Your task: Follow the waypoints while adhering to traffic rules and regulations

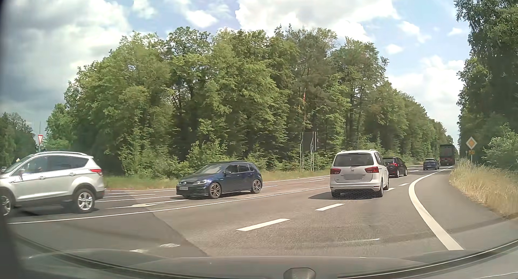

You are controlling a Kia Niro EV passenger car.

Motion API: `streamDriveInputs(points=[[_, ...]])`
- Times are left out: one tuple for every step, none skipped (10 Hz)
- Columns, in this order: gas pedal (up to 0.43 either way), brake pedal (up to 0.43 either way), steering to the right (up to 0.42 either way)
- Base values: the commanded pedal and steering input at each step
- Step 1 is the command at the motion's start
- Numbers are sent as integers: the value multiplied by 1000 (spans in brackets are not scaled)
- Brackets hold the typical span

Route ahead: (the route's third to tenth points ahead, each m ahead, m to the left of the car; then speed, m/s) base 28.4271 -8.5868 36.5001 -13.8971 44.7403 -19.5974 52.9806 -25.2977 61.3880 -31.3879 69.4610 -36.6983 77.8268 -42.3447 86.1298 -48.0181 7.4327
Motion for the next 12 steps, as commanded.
streamDriveInputs(points=[[169,37,126],[169,37,127],[169,37,129],[177,37,130],[177,37,130],[177,37,131],[177,37,138],[177,37,141],[177,37,141],[177,37,141],[177,37,141],[177,37,140]])
